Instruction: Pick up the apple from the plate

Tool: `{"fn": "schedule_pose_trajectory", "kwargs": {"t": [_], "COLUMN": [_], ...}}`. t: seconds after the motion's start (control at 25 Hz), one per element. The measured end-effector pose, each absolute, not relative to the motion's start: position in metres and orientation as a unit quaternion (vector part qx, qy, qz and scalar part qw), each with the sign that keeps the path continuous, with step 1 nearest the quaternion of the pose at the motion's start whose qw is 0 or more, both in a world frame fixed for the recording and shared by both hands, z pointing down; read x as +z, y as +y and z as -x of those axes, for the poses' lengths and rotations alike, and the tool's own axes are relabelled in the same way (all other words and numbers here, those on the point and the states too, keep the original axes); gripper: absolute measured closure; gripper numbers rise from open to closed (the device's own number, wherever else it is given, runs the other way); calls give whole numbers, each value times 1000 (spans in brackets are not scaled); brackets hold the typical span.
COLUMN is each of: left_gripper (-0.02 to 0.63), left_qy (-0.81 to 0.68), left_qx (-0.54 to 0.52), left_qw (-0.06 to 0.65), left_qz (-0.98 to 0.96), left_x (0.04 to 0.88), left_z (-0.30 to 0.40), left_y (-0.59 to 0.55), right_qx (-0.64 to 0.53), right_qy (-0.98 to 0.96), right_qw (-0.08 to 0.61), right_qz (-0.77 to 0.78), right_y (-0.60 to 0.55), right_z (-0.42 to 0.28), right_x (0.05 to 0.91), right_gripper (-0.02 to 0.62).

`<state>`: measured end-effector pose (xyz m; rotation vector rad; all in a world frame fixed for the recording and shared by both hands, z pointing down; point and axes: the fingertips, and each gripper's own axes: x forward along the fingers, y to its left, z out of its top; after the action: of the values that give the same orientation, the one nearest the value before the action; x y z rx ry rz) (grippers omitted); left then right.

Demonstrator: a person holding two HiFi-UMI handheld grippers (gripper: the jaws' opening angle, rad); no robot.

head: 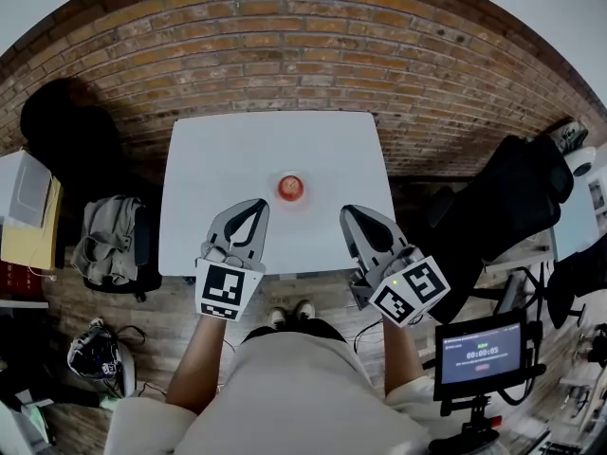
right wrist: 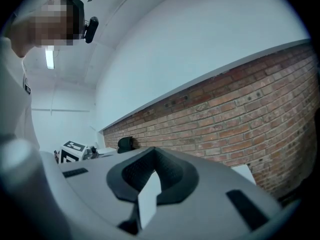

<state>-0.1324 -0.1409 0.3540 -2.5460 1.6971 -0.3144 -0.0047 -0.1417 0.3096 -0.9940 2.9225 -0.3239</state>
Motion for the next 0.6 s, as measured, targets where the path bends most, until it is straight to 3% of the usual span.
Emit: {"fn": "schedule_pose_trajectory", "kwargs": {"t": [0.6], "left_gripper": [597], "left_qy": [570], "left_qx": [-120], "left_qw": [17], "left_qz": [813], "left_x": [375], "left_z": [87], "left_y": [-171], "right_qx": [-136], "right_qy": [953], "right_qw": [-6], "right_qz": [271], "right_y": [-167], "right_z": [-43], "right_x": [342], "right_gripper": [594]}}
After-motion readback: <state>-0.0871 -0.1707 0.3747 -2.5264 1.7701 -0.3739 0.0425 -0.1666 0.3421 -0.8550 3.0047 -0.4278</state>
